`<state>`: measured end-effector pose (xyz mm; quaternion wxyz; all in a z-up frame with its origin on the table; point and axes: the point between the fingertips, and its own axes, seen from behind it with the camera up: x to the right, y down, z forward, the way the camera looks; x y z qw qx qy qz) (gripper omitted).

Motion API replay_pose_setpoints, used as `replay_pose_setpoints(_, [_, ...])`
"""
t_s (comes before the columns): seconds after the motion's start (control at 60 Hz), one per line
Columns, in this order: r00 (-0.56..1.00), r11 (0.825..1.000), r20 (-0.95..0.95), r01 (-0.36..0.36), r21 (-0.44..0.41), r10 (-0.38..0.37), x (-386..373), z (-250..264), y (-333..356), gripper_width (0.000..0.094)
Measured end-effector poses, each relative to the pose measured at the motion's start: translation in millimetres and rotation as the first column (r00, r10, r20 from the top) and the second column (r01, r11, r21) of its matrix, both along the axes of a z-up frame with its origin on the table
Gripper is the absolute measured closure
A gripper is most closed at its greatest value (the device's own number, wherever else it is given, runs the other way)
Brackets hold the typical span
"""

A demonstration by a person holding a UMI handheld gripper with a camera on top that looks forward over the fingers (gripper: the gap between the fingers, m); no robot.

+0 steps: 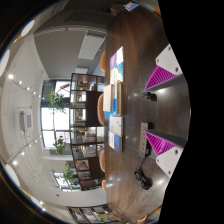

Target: Unplug charger

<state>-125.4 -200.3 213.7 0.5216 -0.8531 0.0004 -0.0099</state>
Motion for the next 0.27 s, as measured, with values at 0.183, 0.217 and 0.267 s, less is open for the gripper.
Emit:
replay_pose_setpoints(0.183, [1.000,1.000,0.012,-0.010,-0.019,0.010,-16,-5,-18,0.0165])
replay_pose_setpoints(0.217, [1.000,1.000,0.008,-0.013,-0.018,0.013,-19,-6,-20,0.0165])
replay_pose_setpoints(0.267, [1.000,1.000,0.010,-0.016,-0.021,0.016,-25,-4,-23,0.0167])
